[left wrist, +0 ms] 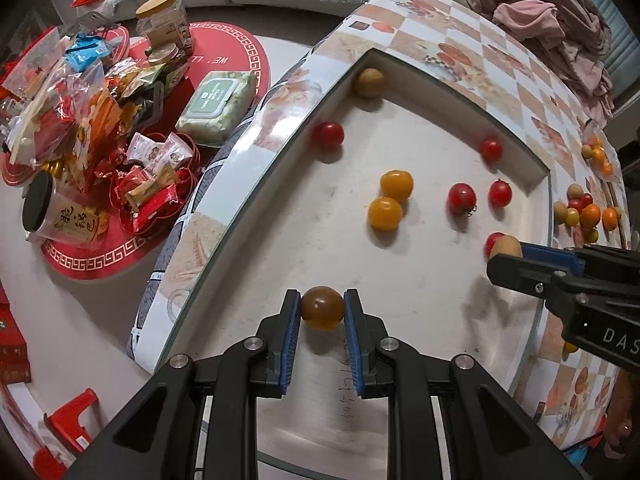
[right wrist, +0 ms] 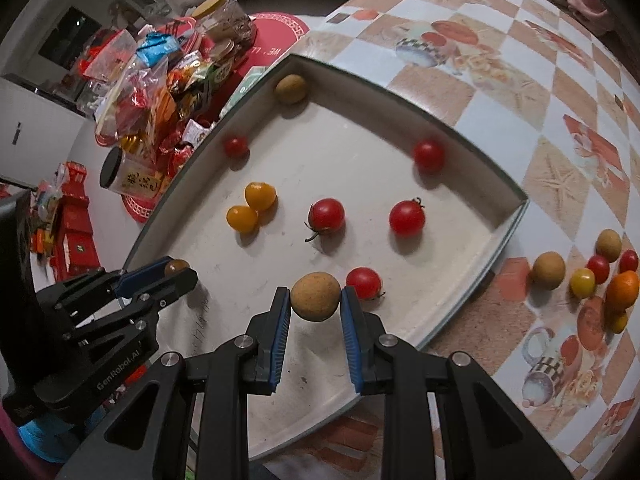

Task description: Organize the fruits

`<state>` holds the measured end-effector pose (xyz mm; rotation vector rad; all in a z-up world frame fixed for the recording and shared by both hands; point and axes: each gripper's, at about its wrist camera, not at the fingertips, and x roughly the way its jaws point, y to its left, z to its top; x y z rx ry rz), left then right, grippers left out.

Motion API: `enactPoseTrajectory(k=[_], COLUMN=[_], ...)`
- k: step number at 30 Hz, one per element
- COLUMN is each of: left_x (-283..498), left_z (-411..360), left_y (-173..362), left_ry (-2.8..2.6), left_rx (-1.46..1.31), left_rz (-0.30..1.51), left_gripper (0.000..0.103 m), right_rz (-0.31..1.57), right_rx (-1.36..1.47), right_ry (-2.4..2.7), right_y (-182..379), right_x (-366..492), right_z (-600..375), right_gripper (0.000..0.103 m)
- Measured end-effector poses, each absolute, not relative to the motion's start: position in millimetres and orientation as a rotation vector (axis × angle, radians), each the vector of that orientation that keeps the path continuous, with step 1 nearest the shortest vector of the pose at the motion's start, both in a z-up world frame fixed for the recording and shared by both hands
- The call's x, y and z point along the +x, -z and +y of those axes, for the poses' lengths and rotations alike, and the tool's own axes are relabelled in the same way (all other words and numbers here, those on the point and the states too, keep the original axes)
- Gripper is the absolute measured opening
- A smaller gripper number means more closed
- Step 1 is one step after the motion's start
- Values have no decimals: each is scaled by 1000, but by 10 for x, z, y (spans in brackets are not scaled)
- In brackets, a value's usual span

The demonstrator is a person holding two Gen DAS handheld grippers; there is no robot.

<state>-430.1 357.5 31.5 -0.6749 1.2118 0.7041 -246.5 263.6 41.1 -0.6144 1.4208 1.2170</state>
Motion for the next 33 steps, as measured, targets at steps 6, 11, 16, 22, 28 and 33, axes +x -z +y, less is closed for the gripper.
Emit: enactPoseTrajectory(k=[6,11,16,22,28,33], left_x=[-4291,-4262,-4269,-4266,-4265,-4243], left_z=[3579,3536,3526,3484,3494,3470], left_y=[-256,-217,-192,-237,-242,-267], left_ry=[-708,-708,-706,-709,-702,-679], left_rx=[-642,-597,-602,-559,-580,-581], left_rz=[1232,1255,1267,1251,1257,1284], left_gripper=[23,24,31,68,70,86], right_rz=[1421,1405,1381,1395,1388,1375], right_rx=[-645,-690,-730,-726,-710,-672], right_ry=[-1202,-1224,-1229,-1242,-1239,-1223], right_y=[-329,-260,-238,-234,-301,-442], right_x=[-2497,-2612,-2694,-2669,-2647,-2574], right_z=[2649,2666,2661,2651,2576,2552], right_gripper=[28,28,28,36,49,70])
